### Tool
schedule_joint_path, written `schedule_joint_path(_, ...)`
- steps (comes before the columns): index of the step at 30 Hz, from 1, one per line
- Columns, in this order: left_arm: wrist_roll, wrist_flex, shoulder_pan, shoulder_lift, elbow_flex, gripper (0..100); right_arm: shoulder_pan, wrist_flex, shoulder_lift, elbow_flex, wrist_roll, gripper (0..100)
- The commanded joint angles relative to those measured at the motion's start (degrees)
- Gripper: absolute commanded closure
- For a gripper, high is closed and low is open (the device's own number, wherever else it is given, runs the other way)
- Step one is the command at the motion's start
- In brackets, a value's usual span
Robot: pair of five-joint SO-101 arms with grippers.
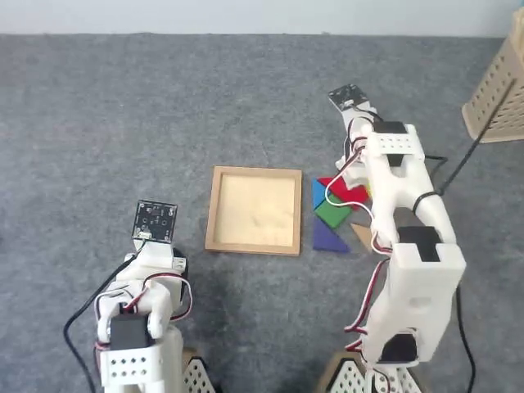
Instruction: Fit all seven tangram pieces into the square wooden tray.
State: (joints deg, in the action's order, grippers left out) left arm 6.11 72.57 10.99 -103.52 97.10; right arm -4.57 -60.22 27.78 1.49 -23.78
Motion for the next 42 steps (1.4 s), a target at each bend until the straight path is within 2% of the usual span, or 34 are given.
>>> schedule_joint_path(1, -0.4, 0.0, -0.1, -1.2, -0.6, 93, 1.6, -0.5, 1.0, 1.8, -0.5, 72.2)
schedule_joint_path(5, -0.4, 0.0, -0.1, -1.2, -0.6, 93, 1.7, -0.6, 0.8, -0.2, -0.5, 80.4)
schedule_joint_path(9, -0.4, 0.0, -0.1, -1.2, -0.6, 93, 1.7, -0.6, 0.5, -2.0, -0.4, 80.8)
schedule_joint_path(14, -0.4, 0.0, -0.1, -1.2, -0.6, 93, 2.5, -3.1, -0.2, -1.8, 3.1, 80.8)
schedule_joint_path(19, -0.4, 0.0, -0.1, -1.2, -0.6, 93, 5.1, -3.6, -8.0, -6.0, 5.8, 81.2)
schedule_joint_path(24, -0.4, 0.0, -0.1, -1.2, -0.6, 93, 5.4, -1.1, -17.3, -14.2, 8.6, 87.6)
schedule_joint_path(33, -0.4, 0.0, -0.1, -1.2, -0.6, 93, 8.6, -2.4, -31.9, -23.4, 12.4, 79.6)
schedule_joint_path(37, -0.4, 0.0, -0.1, -1.2, -0.6, 93, 5.1, -6.0, -36.9, -27.3, 12.1, 74.9)
schedule_joint_path(42, -0.4, 0.0, -0.1, -1.2, -0.6, 93, 0.6, -4.5, -32.6, -30.7, 11.3, 71.2)
